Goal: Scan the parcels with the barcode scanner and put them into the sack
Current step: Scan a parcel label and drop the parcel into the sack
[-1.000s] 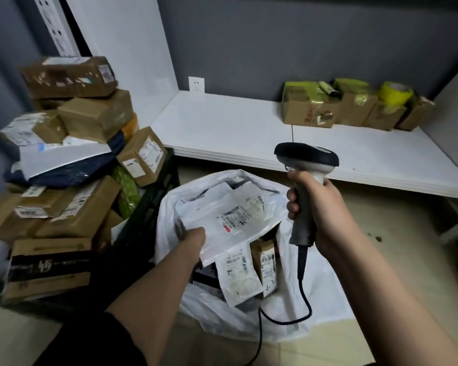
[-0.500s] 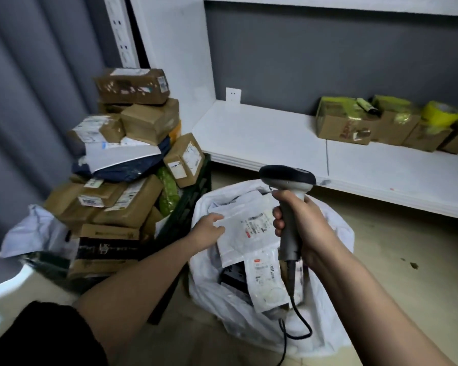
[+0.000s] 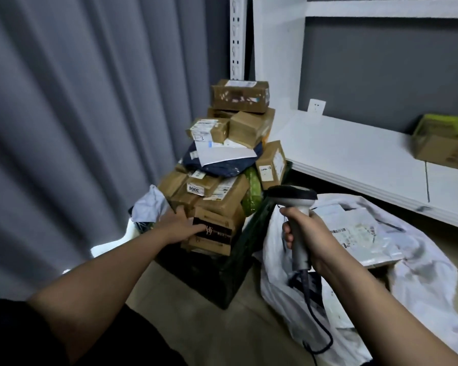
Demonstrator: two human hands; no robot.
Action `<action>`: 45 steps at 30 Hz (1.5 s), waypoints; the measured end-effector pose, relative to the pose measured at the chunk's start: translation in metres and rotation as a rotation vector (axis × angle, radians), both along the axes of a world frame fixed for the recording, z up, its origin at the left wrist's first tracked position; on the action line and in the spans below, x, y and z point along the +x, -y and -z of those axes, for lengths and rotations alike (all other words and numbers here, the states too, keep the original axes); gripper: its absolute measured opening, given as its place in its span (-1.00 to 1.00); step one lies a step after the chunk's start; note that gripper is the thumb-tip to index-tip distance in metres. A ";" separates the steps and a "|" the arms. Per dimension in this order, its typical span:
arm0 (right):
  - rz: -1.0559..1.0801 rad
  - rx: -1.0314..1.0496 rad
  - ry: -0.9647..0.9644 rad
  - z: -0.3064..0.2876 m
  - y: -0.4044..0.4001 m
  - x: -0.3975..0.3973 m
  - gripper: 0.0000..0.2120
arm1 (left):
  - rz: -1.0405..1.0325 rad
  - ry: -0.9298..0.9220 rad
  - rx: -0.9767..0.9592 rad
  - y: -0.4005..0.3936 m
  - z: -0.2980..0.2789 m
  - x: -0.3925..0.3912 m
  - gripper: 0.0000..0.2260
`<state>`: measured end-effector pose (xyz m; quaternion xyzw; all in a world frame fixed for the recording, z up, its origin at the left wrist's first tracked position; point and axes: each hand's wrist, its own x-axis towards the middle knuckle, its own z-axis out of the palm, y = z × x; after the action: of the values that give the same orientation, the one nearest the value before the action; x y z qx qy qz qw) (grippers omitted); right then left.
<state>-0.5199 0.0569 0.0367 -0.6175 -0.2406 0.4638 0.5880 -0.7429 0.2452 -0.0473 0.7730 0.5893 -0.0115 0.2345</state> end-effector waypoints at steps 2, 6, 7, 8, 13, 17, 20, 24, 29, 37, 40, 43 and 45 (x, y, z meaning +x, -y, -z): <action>-0.023 -0.011 0.013 0.003 -0.005 -0.009 -0.81 | -0.018 0.156 -0.172 -0.013 0.019 -0.009 0.04; -0.036 -0.021 0.011 0.008 -0.011 -0.015 -0.87 | -0.076 0.345 -0.253 -0.015 0.016 -0.004 -0.21; -0.034 -0.023 0.012 0.008 -0.011 -0.016 -0.86 | -0.081 0.381 -0.247 -0.014 0.011 -0.002 -0.19; -0.031 -0.025 0.011 0.009 -0.010 -0.015 -0.86 | -0.098 0.406 -0.238 -0.010 0.003 0.001 -0.24; 0.030 -0.017 -0.090 0.006 -0.003 -0.009 -0.74 | 0.083 0.397 0.040 0.021 -0.051 0.022 -0.39; 0.126 0.082 -0.242 0.000 0.002 0.000 -0.87 | 0.393 0.396 0.572 0.068 -0.092 0.046 -0.46; 0.212 0.158 -0.308 -0.007 0.008 0.009 -0.82 | 0.575 0.416 1.034 0.086 -0.098 0.061 -0.53; 0.207 0.286 -0.321 -0.019 0.021 0.026 -0.57 | 0.724 0.443 1.342 0.093 -0.093 0.085 -0.61; 0.232 0.273 -0.202 -0.023 0.034 0.040 -0.72 | 0.910 0.485 1.429 0.107 -0.088 0.109 -0.72; 0.170 0.204 0.052 -0.030 0.049 0.076 -0.72 | 0.659 0.611 0.659 0.123 -0.104 0.116 -0.37; -0.009 0.046 0.279 -0.041 0.058 0.081 -0.79 | 0.434 0.781 0.168 0.116 -0.107 0.118 -0.43; -0.142 -0.020 0.364 -0.047 0.063 0.072 -0.81 | 0.381 0.750 -0.293 0.106 -0.107 0.121 -0.73; -0.165 -0.018 0.360 -0.045 0.063 0.065 -0.81 | 0.397 0.663 -0.374 0.101 -0.106 0.121 -0.90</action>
<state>-0.4548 -0.0059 0.0814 -0.6739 -0.3875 0.3946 0.4899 -0.6223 0.1443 0.0590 0.7775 0.3095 0.0862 0.5407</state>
